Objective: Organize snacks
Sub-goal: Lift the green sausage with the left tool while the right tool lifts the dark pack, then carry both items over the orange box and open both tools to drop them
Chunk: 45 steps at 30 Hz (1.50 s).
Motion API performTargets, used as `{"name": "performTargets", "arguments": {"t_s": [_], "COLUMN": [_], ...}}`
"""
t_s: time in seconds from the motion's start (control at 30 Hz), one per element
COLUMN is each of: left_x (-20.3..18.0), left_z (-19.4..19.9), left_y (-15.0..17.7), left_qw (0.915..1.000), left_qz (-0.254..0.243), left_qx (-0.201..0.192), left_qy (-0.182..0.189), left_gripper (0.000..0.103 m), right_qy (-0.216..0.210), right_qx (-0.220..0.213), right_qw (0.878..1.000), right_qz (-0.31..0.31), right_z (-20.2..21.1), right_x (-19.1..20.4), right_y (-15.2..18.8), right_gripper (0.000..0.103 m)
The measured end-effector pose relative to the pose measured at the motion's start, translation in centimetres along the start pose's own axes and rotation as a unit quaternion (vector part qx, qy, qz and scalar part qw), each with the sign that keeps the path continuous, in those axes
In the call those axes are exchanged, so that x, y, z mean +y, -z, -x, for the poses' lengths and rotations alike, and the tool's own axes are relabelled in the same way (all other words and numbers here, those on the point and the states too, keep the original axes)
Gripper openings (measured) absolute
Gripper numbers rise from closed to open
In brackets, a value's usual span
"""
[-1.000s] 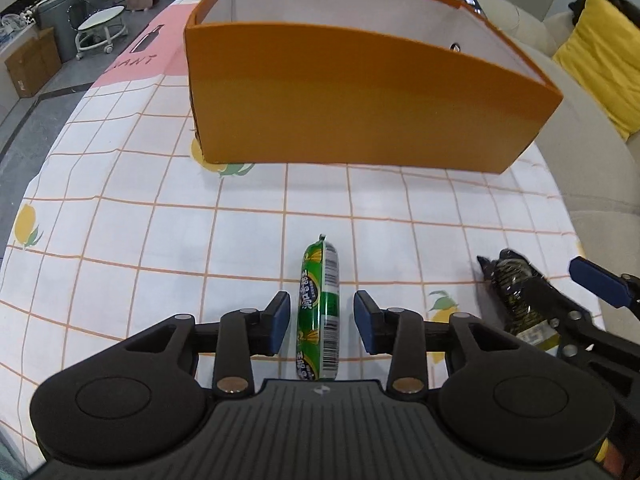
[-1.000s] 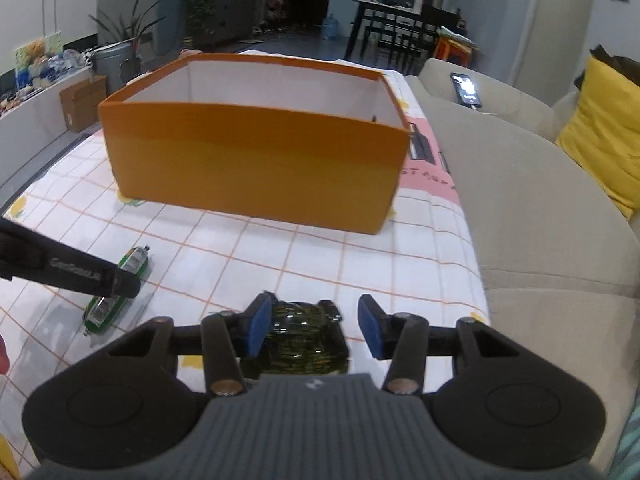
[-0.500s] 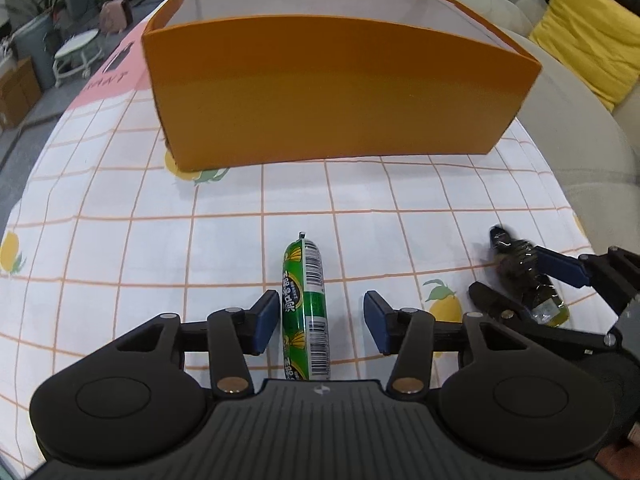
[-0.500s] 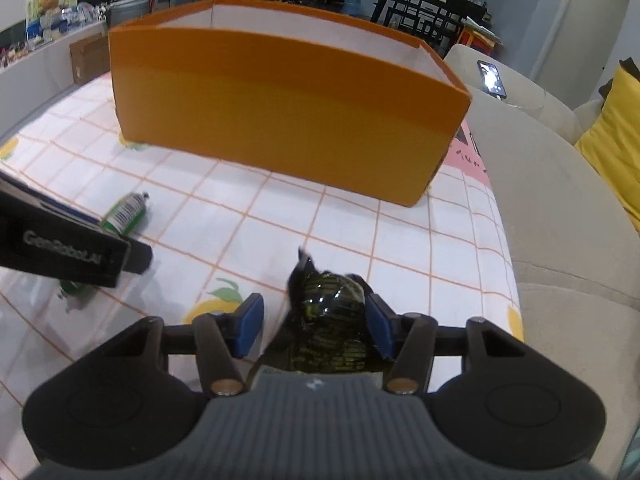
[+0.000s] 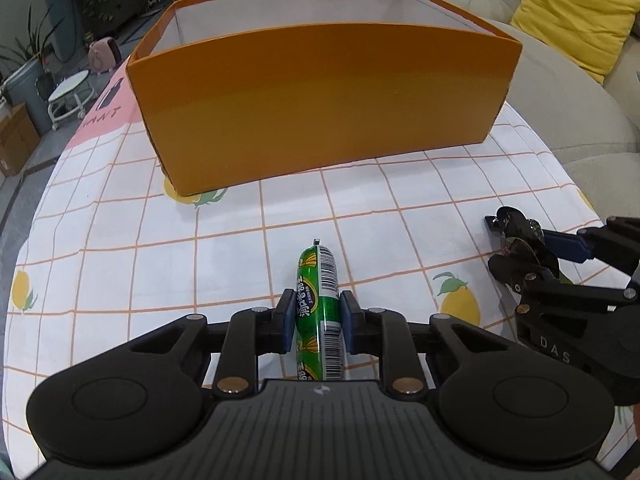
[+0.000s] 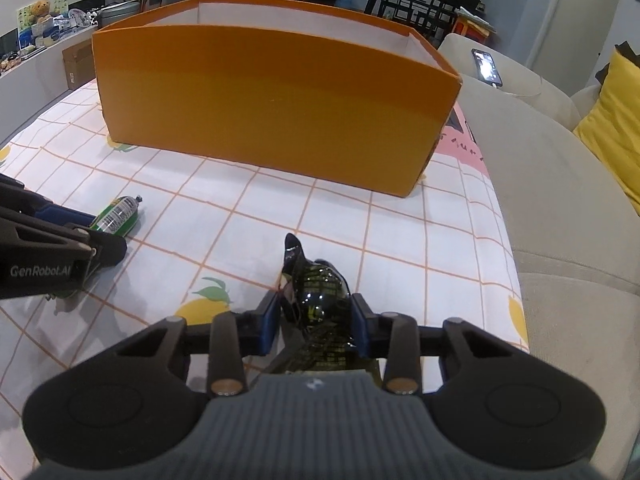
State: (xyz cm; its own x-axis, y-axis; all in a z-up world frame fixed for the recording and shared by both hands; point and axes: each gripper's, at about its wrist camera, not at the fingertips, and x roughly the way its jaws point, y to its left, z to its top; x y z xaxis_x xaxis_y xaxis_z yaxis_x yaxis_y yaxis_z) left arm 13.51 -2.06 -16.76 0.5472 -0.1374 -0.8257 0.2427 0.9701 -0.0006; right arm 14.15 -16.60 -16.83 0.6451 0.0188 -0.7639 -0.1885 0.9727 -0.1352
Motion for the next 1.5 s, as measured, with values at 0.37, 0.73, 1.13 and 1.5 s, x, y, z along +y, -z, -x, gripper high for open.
{"name": "performTargets", "arguments": {"t_s": [0.37, 0.73, 1.13, 1.5], "left_x": [0.3, 0.6, 2.0, 2.6], "left_z": [2.8, 8.0, 12.0, 8.3], "left_y": [-0.9, -2.8, -9.9, -18.7], "left_qw": [0.9991, 0.9977, 0.9933, 0.9873], "left_qz": [0.036, 0.053, 0.044, 0.052], "left_qx": [-0.005, -0.036, -0.084, -0.064], "left_qy": [0.021, 0.024, 0.066, 0.136], "left_gripper": [0.025, 0.025, 0.025, 0.025], "right_qy": [-0.013, -0.019, -0.061, -0.093], "right_qx": [-0.005, -0.041, -0.097, -0.072], "right_qw": [1.000, 0.999, 0.993, 0.993], "right_qz": [-0.013, -0.026, -0.023, -0.010], "right_z": [2.1, 7.8, 11.7, 7.1], "right_x": [-0.6, -1.3, -3.6, -7.1], "right_y": [-0.4, -2.4, -9.1, -18.9], "right_gripper": [0.034, 0.034, 0.034, 0.034]}}
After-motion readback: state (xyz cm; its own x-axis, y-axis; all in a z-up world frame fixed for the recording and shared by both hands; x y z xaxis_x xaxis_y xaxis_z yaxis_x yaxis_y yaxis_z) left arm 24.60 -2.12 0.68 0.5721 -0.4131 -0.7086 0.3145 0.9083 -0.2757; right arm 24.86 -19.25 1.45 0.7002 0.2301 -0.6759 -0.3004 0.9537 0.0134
